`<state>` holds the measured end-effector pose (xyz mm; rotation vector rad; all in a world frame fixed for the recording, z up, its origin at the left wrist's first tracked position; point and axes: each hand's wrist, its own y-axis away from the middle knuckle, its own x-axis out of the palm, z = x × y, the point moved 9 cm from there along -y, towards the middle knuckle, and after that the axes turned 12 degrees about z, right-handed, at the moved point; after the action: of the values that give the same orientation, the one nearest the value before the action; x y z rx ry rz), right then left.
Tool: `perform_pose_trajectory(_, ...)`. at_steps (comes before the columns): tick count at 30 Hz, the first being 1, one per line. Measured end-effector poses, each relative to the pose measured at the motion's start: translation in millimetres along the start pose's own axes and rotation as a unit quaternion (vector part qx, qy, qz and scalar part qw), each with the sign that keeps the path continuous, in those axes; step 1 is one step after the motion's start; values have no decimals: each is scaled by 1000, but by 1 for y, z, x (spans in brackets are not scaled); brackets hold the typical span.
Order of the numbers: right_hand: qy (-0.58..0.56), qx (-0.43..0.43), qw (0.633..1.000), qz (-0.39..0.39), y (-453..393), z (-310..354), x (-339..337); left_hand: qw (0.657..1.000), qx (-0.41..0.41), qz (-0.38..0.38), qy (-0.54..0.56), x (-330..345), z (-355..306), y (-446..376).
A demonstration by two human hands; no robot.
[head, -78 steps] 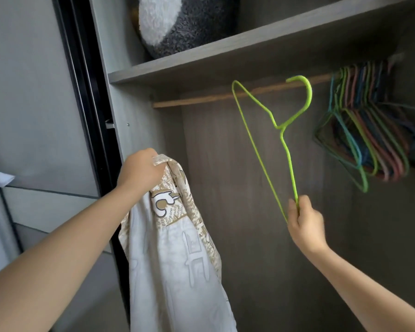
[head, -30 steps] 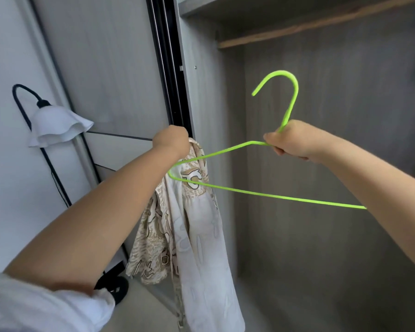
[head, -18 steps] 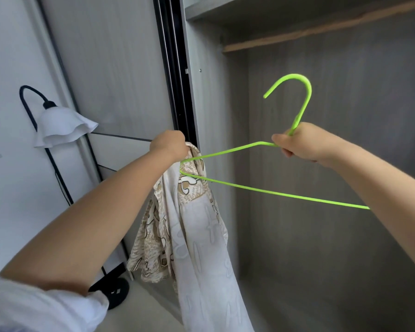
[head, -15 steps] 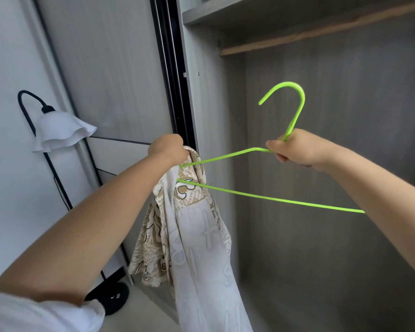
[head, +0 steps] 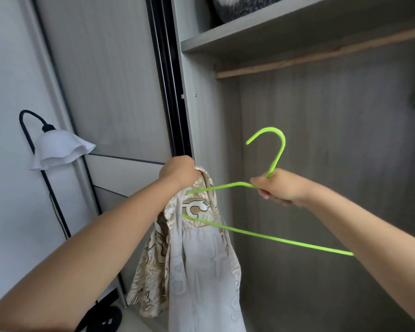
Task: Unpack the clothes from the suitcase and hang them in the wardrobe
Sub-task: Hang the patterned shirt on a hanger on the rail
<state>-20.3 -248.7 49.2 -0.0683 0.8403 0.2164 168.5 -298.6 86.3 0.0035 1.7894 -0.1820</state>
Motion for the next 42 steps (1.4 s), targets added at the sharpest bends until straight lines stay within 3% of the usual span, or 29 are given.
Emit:
perform_pose_trajectory(4,-55,37,997,-45,-11,-19,9,997,72,2,26,4,-29,3)
perform_pose_trajectory(7,-180,-6,982,-63,-11,-21,6,991,122,9,45,1,-40,9)
perform_pose_trajectory(10,-318,-64,942,-85,-8,-16,-8,982,177,-16,-63,-8,-55,21)
perform_pose_trajectory(13,-331,-92,932,-119,-1,-9,-23,962,224,-48,-149,-20,-68,30)
perform_pose_trajectory(16,-242,-142,947,-160,6,6,-39,953,223,-61,-193,-30,-73,28)
perform_pose_trajectory(18,-34,-167,949,-266,20,21,-55,949,205,-99,-220,-45,-74,24)
perform_pose_trajectory(19,72,-169,919,-349,32,27,-60,949,189,-115,-226,-52,-73,21)
perform_pose_trajectory(21,162,-255,837,-456,59,42,-55,954,161,-138,-211,-66,-69,16)
perform_pose_trajectory(22,177,-303,819,-455,64,47,-46,958,151,-147,-195,-72,-68,15)
perform_pose_trajectory(24,184,-309,877,-317,41,49,-20,965,133,-163,-156,-85,-67,15)
perform_pose_trajectory(25,177,-254,923,-227,22,41,-4,967,126,-173,-139,-91,-68,16)
perform_pose_trajectory(27,182,-145,964,-128,-5,20,23,966,116,-196,-120,-102,-74,19)
perform_pose_trajectory(30,165,-83,969,-163,-19,7,34,964,130,-216,-87,-111,-81,28)
perform_pose_trajectory(36,70,-42,974,-212,-41,-6,31,954,173,-243,-28,-113,-69,45)
perform_pose_trajectory(42,-31,-104,977,-186,-44,-30,3,967,128,-219,22,-106,4,34)
